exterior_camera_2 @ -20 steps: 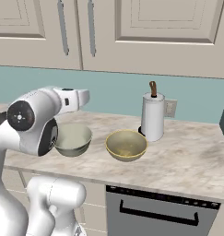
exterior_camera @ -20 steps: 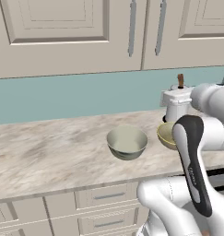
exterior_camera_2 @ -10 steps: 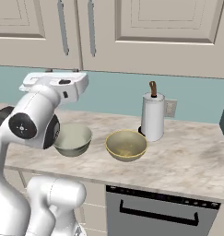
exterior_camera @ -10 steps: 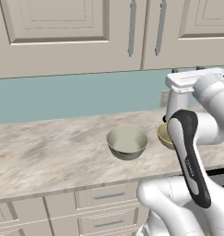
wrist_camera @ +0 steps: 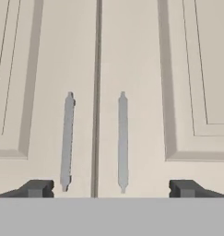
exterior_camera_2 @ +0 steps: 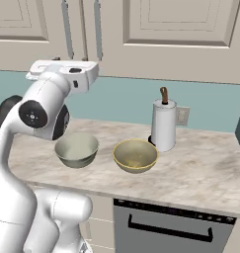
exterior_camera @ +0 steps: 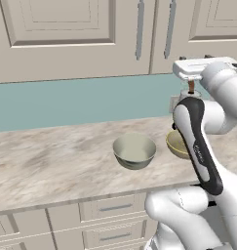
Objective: Open the cabinet. Pick the bowls from the counter and place them in the cabinet. Then close the cabinet.
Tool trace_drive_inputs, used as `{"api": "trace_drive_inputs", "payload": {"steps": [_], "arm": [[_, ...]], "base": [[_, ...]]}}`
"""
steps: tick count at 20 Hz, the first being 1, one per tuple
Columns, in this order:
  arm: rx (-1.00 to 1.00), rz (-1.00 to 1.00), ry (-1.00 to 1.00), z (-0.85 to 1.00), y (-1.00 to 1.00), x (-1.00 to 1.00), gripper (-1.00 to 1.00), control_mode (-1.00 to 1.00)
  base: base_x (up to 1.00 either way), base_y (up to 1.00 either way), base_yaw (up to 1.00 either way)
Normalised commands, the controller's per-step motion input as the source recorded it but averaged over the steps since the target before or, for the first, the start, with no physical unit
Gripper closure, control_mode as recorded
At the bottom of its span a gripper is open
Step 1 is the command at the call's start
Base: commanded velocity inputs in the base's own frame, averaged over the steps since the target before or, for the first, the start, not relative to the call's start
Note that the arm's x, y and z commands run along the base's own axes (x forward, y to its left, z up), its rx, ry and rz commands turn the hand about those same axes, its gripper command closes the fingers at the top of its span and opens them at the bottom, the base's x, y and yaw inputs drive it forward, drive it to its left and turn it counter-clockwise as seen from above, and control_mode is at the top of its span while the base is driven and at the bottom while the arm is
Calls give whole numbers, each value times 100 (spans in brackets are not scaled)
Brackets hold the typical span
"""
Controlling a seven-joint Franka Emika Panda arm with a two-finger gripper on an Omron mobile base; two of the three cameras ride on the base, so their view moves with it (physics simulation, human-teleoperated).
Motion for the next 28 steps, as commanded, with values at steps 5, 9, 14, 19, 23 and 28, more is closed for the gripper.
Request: {"api": "trace_drive_inputs", "payload": {"steps": [5, 9, 14, 19, 23, 28], "arm": [[0, 0, 1, 5, -12, 58, -100, -100], [0, 0, 0, 0, -1, 70, -100, -100], [0, 0, 1, 0, -2, 80, -100, -100], [0, 0, 0, 0, -8, 85, -100, -100], [0, 0, 0, 0, -7, 85, -100, -100], [0, 0, 1, 0, -2, 77, 100, -100]], "base": [[0, 0, 0], [0, 0, 0], [0, 0, 0], [0, 0, 0], [0, 0, 0], [0, 0, 0]]}}
